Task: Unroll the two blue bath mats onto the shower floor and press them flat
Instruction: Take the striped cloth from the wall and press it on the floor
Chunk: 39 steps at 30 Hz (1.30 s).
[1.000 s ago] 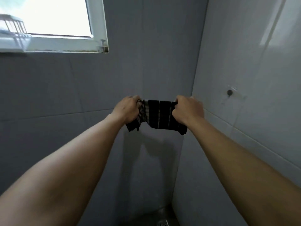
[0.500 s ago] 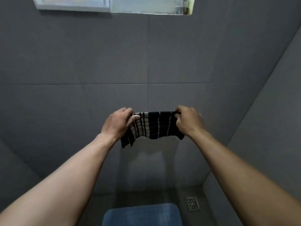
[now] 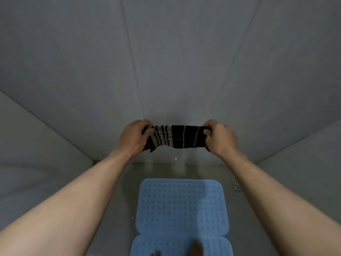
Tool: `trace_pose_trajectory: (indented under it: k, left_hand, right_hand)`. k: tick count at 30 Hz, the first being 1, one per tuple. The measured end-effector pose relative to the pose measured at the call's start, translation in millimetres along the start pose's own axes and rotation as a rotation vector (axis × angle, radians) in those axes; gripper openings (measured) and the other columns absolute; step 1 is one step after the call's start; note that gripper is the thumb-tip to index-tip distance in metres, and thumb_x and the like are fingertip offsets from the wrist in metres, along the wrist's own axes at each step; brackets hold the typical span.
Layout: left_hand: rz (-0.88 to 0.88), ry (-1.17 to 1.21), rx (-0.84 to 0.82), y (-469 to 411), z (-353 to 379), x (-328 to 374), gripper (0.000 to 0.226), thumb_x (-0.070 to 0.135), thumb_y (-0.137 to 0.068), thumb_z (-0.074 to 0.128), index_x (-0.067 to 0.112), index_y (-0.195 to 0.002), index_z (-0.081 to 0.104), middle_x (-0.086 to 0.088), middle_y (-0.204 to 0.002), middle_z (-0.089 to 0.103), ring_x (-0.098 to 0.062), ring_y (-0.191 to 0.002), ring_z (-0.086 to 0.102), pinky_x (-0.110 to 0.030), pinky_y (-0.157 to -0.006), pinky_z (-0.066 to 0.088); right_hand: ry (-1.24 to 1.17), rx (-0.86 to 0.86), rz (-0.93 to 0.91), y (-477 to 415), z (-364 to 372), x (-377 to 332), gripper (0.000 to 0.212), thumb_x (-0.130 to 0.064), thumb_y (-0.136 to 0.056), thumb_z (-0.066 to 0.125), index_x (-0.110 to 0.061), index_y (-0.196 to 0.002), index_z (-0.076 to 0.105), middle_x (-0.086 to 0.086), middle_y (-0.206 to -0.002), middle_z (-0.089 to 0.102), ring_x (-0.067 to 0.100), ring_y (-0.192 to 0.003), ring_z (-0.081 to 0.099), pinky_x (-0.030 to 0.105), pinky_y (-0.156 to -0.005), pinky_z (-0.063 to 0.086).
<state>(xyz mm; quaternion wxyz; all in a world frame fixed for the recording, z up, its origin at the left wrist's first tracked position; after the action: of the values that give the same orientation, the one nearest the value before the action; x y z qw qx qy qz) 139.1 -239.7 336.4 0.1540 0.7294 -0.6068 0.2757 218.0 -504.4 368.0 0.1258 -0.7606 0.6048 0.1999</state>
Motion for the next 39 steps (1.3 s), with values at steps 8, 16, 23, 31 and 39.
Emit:
trace_pose_trajectory:
  k: [8, 16, 23, 31, 39]
  left_hand:
    - [-0.169, -0.017, -0.023, 3, 119, -99, 0.013, 0.022, -0.096, 0.058, 0.019, -0.102, 0.068, -0.006, -0.096, 0.068, -0.024, -0.087, 0.062, -0.035, -0.075, 0.049]
    - [-0.306, 0.092, -0.004, 11, 310, -254, 0.006, 0.018, -0.094, 0.062, 0.013, -0.093, 0.066, -0.007, -0.088, 0.068, -0.022, -0.079, 0.061, -0.027, -0.066, 0.041]
    - [-0.403, 0.168, -0.103, 23, 445, -408, 0.012, 0.017, -0.095, 0.062, 0.020, -0.083, 0.065, 0.001, -0.081, 0.069, -0.012, -0.075, 0.061, -0.015, -0.065, 0.043]
    - [-0.504, 0.023, -0.144, 1, 540, -504, 0.005, 0.024, -0.090, 0.065, 0.028, -0.088, 0.063, 0.000, -0.098, 0.071, -0.018, -0.089, 0.063, -0.023, -0.074, 0.045]
    - [-0.116, -0.336, -0.080, 25, 631, -517, 0.045, 0.040, -0.097, 0.041, 0.009, -0.121, 0.063, -0.012, -0.127, 0.058, -0.035, -0.116, 0.055, -0.041, -0.094, 0.045]
  right_hand:
    - [-0.080, -0.177, 0.014, -30, 160, 66, 0.031, -0.003, -0.090, 0.048, -0.019, -0.111, 0.064, 0.004, -0.104, 0.069, 0.024, -0.095, 0.062, 0.033, -0.079, 0.045]
    - [-0.212, -0.175, 0.093, -63, 391, 172, 0.016, -0.017, -0.099, 0.048, -0.024, -0.104, 0.062, 0.004, -0.091, 0.070, 0.023, -0.082, 0.065, 0.033, -0.072, 0.052]
    - [-0.195, -0.227, 0.109, -85, 591, 237, 0.016, -0.017, -0.095, 0.051, -0.029, -0.089, 0.059, 0.006, -0.085, 0.070, 0.028, -0.079, 0.065, 0.038, -0.073, 0.054]
    - [-0.152, -0.300, 0.130, -120, 709, 266, 0.023, -0.010, -0.087, 0.047, -0.024, -0.094, 0.065, 0.005, -0.092, 0.071, 0.026, -0.084, 0.066, 0.037, -0.079, 0.054]
    - [0.149, -0.057, -0.289, -113, 804, 257, 0.051, -0.032, -0.089, 0.037, -0.009, -0.128, 0.059, 0.018, -0.132, 0.058, 0.038, -0.124, 0.053, 0.055, -0.106, 0.037]
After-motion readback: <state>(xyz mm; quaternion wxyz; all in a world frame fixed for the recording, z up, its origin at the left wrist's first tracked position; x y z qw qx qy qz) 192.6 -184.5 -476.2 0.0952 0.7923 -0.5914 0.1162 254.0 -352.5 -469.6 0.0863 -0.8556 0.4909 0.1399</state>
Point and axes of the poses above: each hand's wrist, its own y-axis away from the middle knuckle, its own z-axis out of the palm, x = y × z, the point moved 1 cm from there along -y, towards the middle knuckle
